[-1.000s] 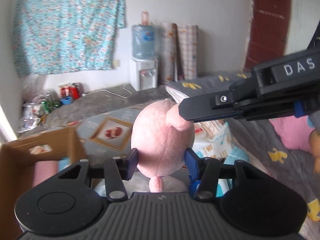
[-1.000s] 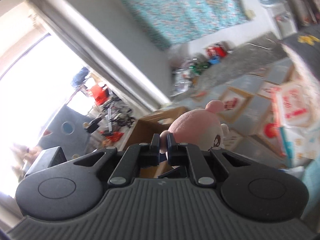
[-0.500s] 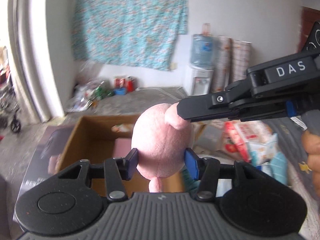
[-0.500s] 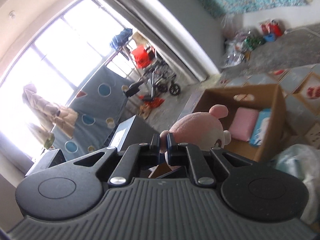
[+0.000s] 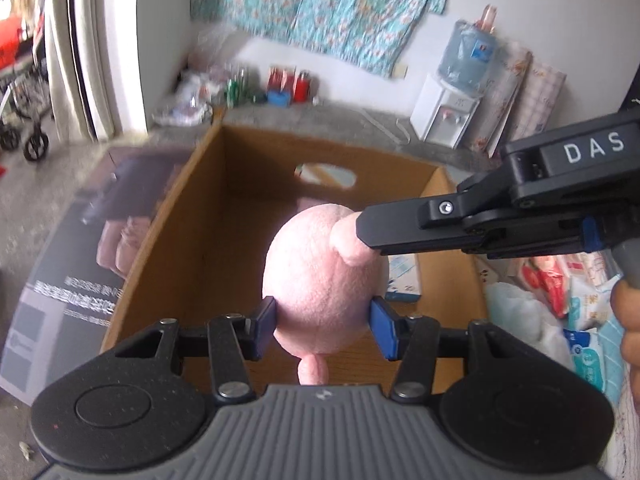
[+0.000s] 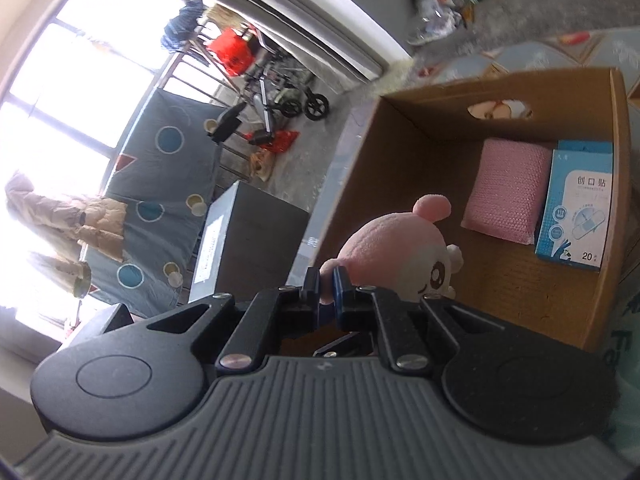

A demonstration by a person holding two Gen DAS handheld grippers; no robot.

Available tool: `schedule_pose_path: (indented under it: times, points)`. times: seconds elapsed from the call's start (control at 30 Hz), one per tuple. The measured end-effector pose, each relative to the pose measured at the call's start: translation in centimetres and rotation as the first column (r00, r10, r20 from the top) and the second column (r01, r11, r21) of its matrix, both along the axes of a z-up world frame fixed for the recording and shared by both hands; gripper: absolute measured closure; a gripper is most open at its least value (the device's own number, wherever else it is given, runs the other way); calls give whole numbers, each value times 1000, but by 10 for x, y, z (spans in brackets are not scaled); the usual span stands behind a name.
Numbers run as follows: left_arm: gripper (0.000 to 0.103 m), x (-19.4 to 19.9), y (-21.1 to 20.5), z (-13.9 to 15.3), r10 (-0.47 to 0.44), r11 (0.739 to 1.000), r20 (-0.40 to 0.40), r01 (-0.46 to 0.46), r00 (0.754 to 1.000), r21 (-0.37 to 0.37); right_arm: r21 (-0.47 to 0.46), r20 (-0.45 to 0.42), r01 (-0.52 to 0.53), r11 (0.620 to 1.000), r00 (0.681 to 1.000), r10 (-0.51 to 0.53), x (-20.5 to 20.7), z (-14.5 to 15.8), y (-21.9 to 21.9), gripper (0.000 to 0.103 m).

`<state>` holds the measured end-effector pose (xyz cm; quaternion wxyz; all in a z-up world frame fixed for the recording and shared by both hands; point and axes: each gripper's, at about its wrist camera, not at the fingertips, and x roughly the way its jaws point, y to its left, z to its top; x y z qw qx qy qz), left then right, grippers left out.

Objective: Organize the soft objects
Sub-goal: 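Lift the pink plush pig with the right gripper toward the cardboard box, then lower the plush pig into the box and open the right gripper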

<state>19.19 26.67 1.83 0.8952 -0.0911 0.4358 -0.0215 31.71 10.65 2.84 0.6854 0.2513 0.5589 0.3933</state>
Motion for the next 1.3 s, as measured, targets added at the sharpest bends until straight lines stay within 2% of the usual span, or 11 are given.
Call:
schedule_pose_path:
  times: [0.13, 0.27, 0.4, 0.73, 0.8, 0.9, 0.93, 0.97, 1.03, 1.13, 1.3]
  points:
    - [50, 26, 11, -25, 14, 1000, -57, -13, 998, 9, -18, -70, 15, 1000, 997, -16, 27, -34, 16, 97]
    - [48, 47, 21, -40, 33, 999, -87, -31, 996, 16, -16, -109, 31, 999, 994, -33, 46, -50, 26, 97]
    - [48, 60, 26, -37, 59, 997, -78, -55, 995, 45, -11, -126, 54, 999, 991, -55, 63, -55, 35, 98]
    - [40, 52, 34, -22, 111, 989, -3, -110, 994, 103, -18, -128, 117, 993, 985, -118, 100, -62, 52, 98]
    - [41, 52, 34, -20, 117, 986, 2, -117, 993, 121, -28, -111, 107, 994, 988, -109, 101, -63, 53, 98]
    - [43, 49, 35, -19, 105, 985, -13, -102, 994, 137, -54, -74, 33, 998, 997, -37, 97, -59, 59, 94]
    - [43, 46, 34, -18, 98, 985, -23, -94, 995, 148, -77, -54, 4, 997, 999, -8, 96, -58, 62, 91]
    - [43, 46, 35, -17, 96, 983, -31, -90, 995, 158, -102, -34, -24, 994, 999, 21, 94, -57, 65, 81]
    - [43, 40, 34, -16, 90, 982, -43, -81, 995, 172, -144, 13, -68, 987, 997, 70, 88, -53, 73, 70]
    - [43, 26, 39, -11, 88, 984, -52, -79, 995, 161, -184, 76, -143, 973, 984, 159, 80, -47, 89, 57]
    - [43, -5, 48, 5, 84, 988, -29, -80, 996, 135, -297, 187, -261, 919, 927, 324, 62, -40, 118, 46]
